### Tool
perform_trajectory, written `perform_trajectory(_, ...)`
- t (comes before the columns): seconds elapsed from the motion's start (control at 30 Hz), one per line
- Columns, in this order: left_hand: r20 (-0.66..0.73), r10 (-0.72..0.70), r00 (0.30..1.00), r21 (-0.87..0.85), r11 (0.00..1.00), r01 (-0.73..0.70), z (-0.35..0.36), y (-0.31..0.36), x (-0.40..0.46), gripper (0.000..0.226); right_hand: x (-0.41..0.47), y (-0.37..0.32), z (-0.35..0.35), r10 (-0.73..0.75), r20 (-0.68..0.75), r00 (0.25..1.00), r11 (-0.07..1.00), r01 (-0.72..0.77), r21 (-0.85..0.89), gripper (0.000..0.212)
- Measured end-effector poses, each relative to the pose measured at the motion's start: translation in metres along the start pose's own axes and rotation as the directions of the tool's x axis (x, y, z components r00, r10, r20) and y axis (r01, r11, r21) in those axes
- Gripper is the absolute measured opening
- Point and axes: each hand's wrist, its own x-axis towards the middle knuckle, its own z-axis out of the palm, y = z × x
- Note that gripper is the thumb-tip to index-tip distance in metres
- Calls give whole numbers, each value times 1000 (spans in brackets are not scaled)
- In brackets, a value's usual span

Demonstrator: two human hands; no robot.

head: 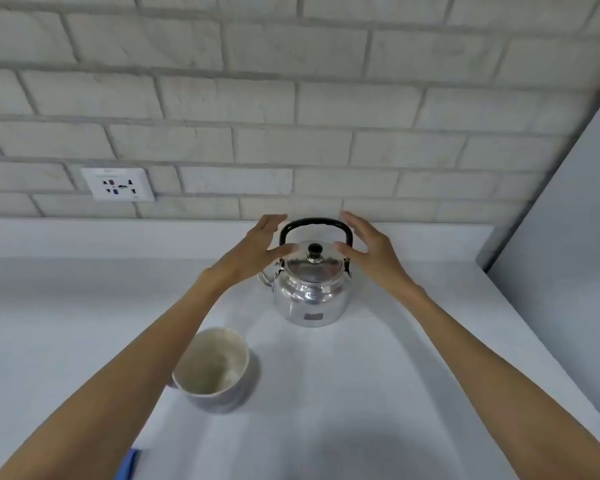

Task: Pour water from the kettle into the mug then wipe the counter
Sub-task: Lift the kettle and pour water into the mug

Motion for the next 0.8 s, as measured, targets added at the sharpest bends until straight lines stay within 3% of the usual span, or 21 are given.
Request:
perform_trajectory(0.17, 63, 15, 998, -56, 998, -11, 9, 10, 12, 67, 13, 0, 12, 11, 50, 999, 997, -15, 79, 59)
perform_trajectory(0.3, -11, 38, 999, -107, 993, -39, 14, 14, 21, 59, 20, 3, 18, 15, -3, 1000, 981, -14, 193, 55)
perform_trajectory(0.57, -81, 6, 997, -489, 871, -45, 16, 14, 26, 30, 32, 9, 19, 9, -69, 998, 903, 22, 428, 24)
perform_trajectory(0.8, -96, -12, 995, -511, 859, -39, 13, 20, 21, 26, 26, 0, 15, 43, -45, 998, 891, -18, 453, 21)
